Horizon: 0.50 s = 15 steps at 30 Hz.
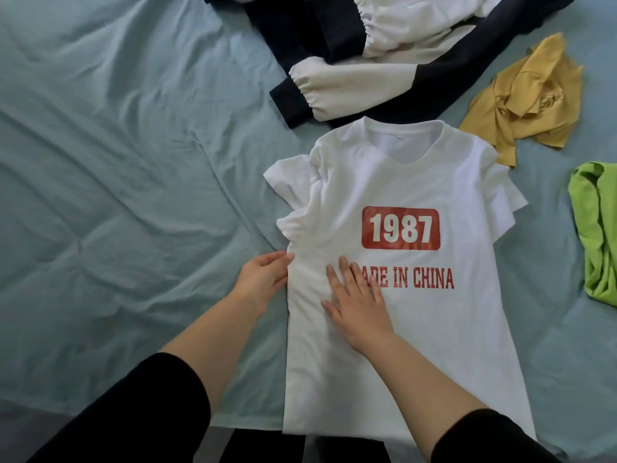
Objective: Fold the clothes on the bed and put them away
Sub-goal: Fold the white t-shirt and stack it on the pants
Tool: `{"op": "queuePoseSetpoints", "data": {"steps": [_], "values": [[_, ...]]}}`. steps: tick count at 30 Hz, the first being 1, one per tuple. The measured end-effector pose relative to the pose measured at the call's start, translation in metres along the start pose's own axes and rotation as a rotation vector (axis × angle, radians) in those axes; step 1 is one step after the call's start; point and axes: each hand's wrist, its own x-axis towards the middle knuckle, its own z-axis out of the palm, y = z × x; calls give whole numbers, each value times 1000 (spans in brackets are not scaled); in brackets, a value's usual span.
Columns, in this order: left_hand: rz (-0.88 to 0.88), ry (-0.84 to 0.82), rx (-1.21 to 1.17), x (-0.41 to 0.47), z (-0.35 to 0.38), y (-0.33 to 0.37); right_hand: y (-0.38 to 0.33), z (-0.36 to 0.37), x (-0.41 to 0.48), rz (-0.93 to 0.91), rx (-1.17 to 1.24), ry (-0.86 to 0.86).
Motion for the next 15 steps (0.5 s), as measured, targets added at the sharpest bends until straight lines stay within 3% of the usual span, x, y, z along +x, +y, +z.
{"op": "queuePoseSetpoints", "data": {"steps": [5, 9, 12, 15], "values": [[31, -5, -27, 30, 27, 50, 1, -2, 5, -1, 32, -7], [93, 157, 69, 52, 48, 80, 0, 1, 5, 5, 48, 10], [262, 254, 213, 61, 45, 95, 1, 2, 6, 0, 62, 14], [399, 306, 184, 63, 25, 107, 2, 1, 5, -4, 80, 11]]}}
